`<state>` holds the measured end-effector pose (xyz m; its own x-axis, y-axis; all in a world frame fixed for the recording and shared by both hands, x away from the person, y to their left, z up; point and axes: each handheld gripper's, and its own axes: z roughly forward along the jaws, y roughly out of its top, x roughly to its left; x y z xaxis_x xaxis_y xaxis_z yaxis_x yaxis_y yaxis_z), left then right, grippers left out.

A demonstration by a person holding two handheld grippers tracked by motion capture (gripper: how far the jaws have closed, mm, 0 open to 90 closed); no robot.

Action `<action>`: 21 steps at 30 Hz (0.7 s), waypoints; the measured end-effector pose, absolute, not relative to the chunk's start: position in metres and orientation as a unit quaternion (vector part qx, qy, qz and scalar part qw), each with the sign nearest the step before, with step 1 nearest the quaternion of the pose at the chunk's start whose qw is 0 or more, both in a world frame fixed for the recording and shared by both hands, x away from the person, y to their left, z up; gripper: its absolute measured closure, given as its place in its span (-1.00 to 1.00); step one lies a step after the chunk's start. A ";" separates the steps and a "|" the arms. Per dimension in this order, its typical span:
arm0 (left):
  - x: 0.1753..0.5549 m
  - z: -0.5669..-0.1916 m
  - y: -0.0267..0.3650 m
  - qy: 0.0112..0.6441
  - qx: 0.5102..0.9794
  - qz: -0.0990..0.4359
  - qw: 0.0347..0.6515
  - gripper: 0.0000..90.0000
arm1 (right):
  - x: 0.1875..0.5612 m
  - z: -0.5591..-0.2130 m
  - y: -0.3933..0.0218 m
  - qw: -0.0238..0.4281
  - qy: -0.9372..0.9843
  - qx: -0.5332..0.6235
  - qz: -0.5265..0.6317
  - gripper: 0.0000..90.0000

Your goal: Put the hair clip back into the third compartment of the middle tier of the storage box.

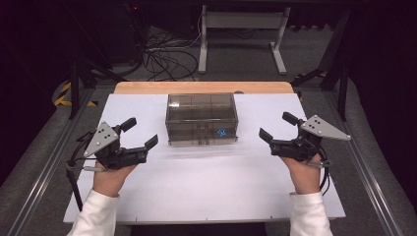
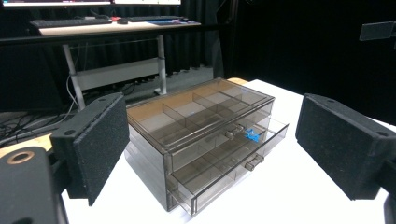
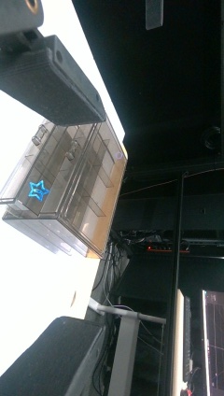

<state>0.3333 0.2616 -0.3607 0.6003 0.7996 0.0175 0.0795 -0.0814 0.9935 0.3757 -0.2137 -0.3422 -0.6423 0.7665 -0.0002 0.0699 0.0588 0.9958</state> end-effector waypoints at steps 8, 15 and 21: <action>0.330 -0.365 0.267 0.331 0.669 0.304 0.592 -0.78 | 0.375 -0.344 -0.214 0.285 0.669 0.313 0.611 -0.95; 0.327 -0.368 0.277 0.332 0.663 0.304 0.597 -0.78 | 0.373 -0.345 -0.216 0.285 0.666 0.317 0.612 -0.95; 0.327 -0.369 0.283 0.334 0.660 0.305 0.599 -0.78 | 0.374 -0.348 -0.216 0.282 0.668 0.319 0.610 -0.95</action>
<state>0.3272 0.2831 -0.3687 0.5906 0.8070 0.0030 0.0754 -0.0588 0.9954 0.3743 -0.2156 -0.3476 -0.6369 0.7708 0.0119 0.0816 0.0520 0.9953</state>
